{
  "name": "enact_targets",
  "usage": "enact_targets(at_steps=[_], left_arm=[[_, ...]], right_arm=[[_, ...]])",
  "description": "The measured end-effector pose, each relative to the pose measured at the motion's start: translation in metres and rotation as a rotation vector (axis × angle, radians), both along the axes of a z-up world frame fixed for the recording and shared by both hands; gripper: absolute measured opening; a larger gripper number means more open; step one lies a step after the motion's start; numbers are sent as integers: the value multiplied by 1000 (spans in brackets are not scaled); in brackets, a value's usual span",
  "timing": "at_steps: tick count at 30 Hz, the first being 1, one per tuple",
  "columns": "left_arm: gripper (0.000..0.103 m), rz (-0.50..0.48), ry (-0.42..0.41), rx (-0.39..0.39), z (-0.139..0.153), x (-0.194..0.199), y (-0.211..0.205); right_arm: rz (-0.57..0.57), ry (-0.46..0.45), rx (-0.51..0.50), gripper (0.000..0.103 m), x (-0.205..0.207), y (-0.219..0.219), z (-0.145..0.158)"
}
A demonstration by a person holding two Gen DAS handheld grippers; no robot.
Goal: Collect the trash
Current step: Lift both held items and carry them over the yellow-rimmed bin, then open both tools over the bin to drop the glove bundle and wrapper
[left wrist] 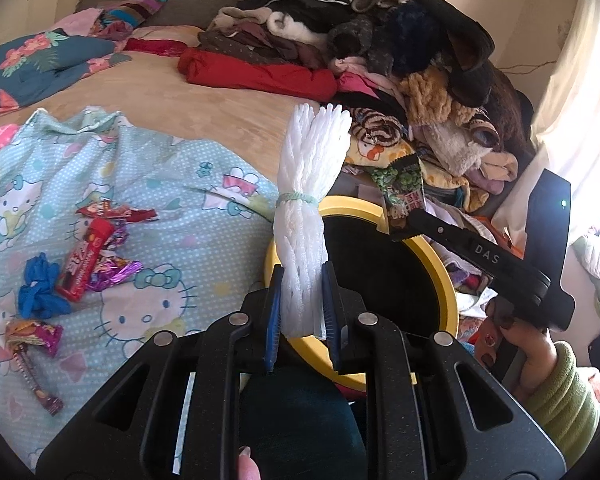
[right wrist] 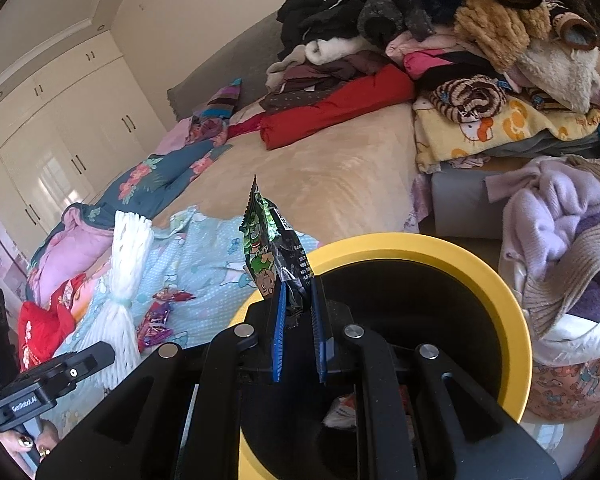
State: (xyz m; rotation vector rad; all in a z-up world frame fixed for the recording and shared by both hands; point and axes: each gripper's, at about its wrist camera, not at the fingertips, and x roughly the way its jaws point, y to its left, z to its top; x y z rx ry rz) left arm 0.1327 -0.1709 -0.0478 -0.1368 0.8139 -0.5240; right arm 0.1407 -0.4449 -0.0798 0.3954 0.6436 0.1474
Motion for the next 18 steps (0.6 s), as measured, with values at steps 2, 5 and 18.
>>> enact_targets(at_steps=[2,5,18], left_arm=[[13,-10,2,3,-2,-1,-5],[13,-25,10,13,-7,0,-13],[13,-81,65,50,-33,6,-44]], right_arm=[[-9,6,2,12,0,-3,-2],[-23,19,0,12,1,-10,-6],[-64,91,23,12,6,-32,-27]])
